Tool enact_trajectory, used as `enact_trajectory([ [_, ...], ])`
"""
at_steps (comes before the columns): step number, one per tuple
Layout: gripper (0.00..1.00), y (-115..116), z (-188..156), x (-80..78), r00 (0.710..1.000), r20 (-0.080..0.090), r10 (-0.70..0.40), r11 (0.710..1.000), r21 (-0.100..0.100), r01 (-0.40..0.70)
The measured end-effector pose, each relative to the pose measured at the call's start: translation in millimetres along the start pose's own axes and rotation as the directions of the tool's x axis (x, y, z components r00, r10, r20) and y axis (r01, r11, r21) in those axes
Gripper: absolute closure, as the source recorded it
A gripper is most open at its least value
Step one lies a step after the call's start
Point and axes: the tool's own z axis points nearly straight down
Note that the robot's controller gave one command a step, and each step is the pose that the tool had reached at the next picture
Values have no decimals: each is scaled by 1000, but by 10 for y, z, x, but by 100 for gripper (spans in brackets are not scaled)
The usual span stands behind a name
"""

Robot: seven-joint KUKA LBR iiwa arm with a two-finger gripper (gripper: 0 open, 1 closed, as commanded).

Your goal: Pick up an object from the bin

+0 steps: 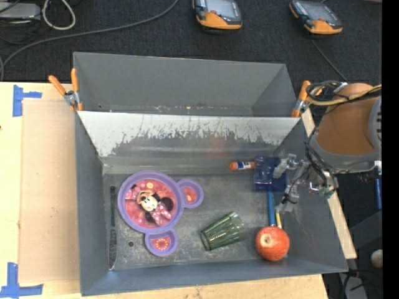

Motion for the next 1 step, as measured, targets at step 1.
enact_trajectory([
  [1,0,35,129,-353,974,-5,-228,974,-1,228],
])
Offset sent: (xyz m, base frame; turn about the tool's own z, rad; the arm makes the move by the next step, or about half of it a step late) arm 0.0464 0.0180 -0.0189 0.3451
